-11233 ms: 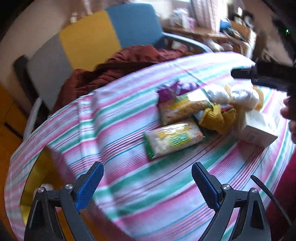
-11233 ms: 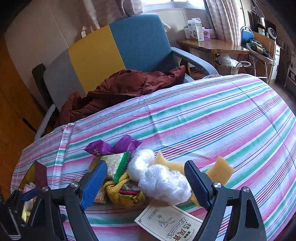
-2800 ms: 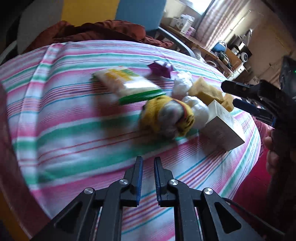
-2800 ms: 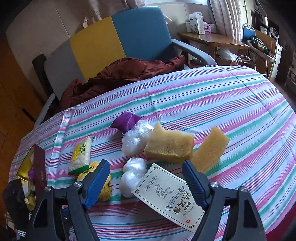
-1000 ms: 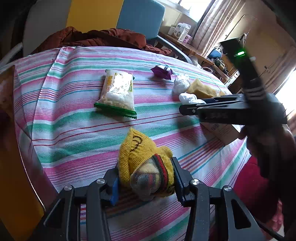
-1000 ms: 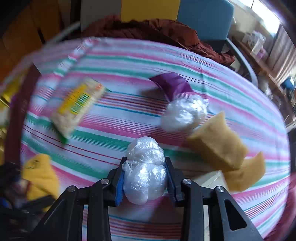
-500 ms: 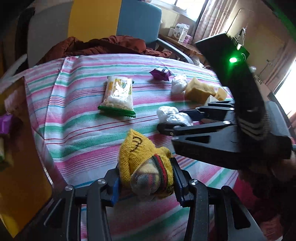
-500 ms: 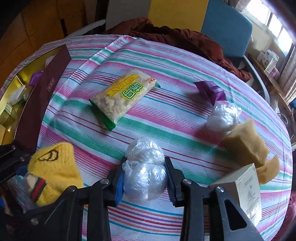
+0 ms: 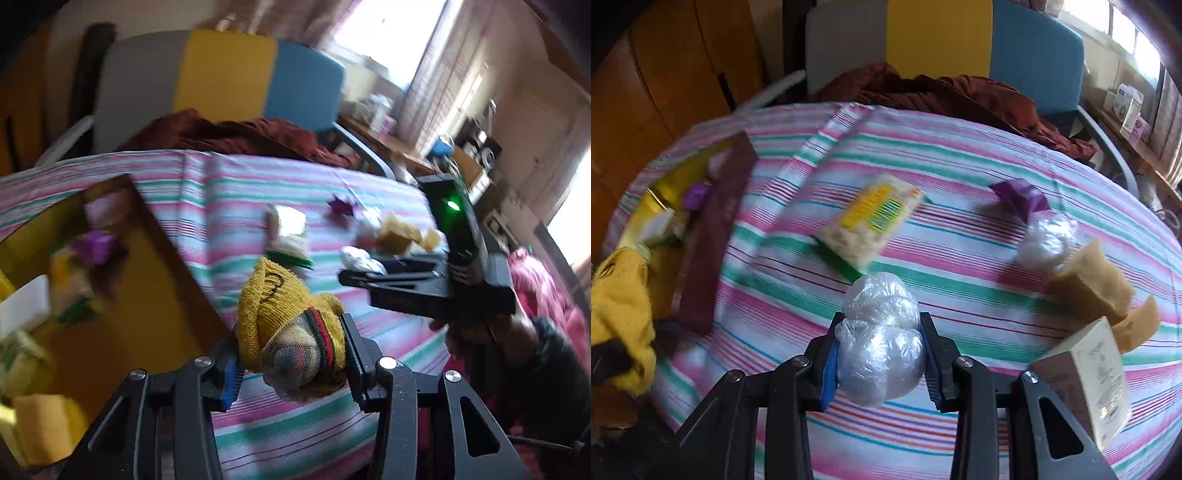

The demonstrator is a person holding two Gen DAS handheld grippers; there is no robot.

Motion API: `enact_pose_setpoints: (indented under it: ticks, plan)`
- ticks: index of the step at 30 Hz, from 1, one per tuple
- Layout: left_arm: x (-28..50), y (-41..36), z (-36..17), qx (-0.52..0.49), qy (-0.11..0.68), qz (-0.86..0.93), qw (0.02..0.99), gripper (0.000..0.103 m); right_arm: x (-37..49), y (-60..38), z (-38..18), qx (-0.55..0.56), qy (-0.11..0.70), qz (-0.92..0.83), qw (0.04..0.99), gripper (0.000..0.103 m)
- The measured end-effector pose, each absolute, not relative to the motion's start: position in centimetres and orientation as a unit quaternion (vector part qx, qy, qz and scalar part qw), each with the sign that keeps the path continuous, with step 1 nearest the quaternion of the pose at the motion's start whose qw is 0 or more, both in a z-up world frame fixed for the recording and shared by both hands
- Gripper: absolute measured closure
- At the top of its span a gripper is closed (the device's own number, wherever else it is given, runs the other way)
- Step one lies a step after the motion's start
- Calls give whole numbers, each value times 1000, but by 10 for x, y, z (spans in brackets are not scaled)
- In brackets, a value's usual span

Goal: Organize objects
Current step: 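Carry the sock and plastic-wrapped ball over the gold tray and open both grippers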

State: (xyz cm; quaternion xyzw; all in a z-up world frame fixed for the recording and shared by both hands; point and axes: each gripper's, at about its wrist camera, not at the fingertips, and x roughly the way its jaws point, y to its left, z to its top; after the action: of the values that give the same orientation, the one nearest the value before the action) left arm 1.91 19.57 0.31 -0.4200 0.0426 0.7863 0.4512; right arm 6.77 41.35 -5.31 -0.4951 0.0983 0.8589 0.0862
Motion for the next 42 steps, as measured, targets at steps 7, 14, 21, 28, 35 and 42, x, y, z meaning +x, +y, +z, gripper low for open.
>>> enact_pose_setpoints:
  ticks: [7, 14, 21, 28, 35, 42]
  plan:
    - [-18, 130, 15, -409, -12, 830, 379, 56, 52, 347, -24, -463, 101, 881, 16, 66]
    - [-39, 77, 0, -423, -38, 847, 320, 56, 30, 287, -7, -452, 97, 885, -57, 66]
    - [-46, 53, -19, -437, -48, 848, 297, 55, 2, 234, -15, -468, 79, 875, -100, 65]
    - [-53, 48, -29, -442, -51, 846, 293, 55, -9, 199, -26, -485, 59, 864, -118, 63]
    - [-55, 36, -36, -451, -47, 845, 284, 51, -10, 189, -36, -495, 57, 857, -131, 51]
    - [-55, 36, -50, -476, -32, 835, 274, 35, -6, 183, -54, -510, 53, 848, -131, 36]
